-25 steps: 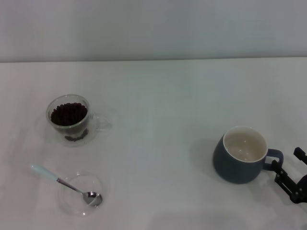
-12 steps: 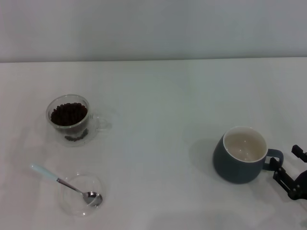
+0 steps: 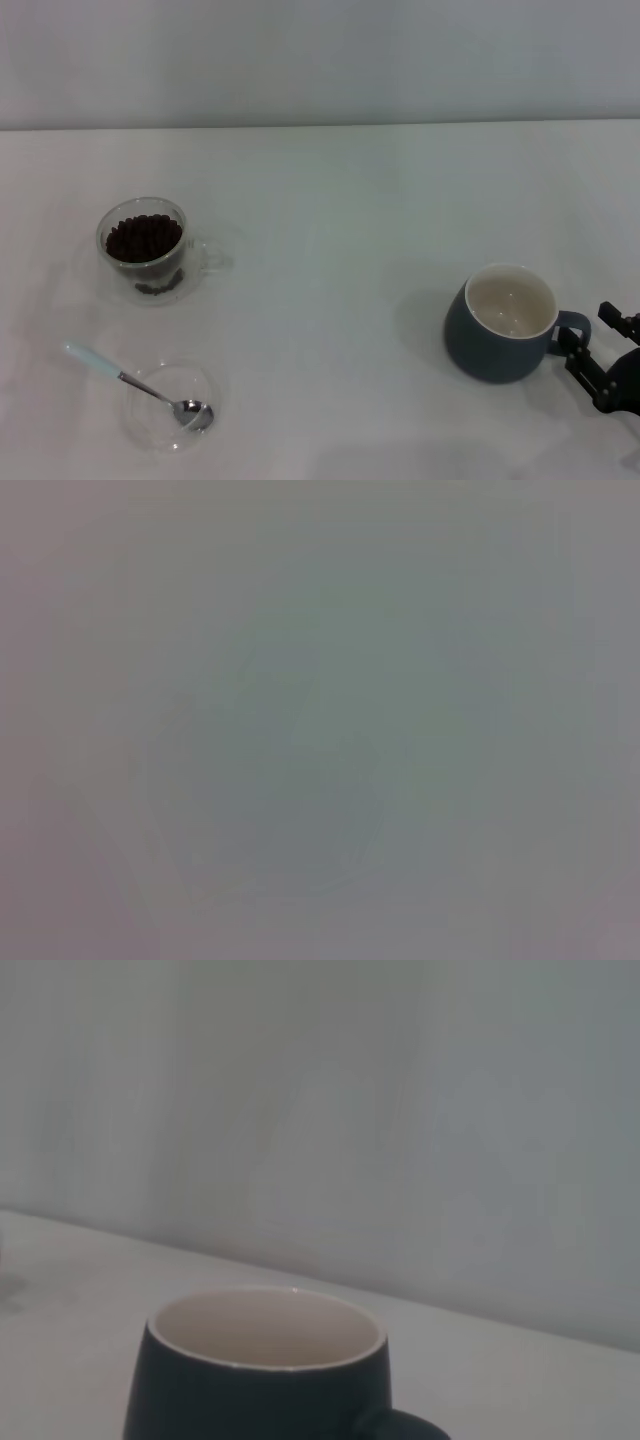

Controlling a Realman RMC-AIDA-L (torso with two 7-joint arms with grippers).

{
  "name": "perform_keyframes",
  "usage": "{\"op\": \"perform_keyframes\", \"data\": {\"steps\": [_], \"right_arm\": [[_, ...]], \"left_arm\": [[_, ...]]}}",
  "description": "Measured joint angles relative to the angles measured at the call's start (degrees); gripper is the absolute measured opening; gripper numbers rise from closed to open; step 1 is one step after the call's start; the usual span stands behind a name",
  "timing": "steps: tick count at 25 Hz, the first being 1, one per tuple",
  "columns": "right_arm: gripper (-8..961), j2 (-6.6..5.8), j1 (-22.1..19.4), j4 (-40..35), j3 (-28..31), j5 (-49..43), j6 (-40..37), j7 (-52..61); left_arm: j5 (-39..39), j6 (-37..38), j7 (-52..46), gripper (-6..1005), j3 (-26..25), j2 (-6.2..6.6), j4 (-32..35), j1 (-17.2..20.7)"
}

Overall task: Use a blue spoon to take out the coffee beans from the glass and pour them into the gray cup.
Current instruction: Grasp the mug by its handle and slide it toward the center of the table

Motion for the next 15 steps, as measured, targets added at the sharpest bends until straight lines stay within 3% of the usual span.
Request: {"op": "perform_keyframes", "data": {"steps": [11, 15], "right_arm": [[527, 0.06, 0.10, 0.00, 1.26, -0.45, 0.65, -0.32], [347, 0.04, 0.10, 0.00, 1.32, -0.46, 0.75, -0.11]], "left_arm": [[0.00, -0.06, 0.09, 622, 0.00, 0.00, 0.00, 0.25], [0.00, -0.26, 0.05, 622, 0.00, 0.00, 0.00, 0.22]]}}
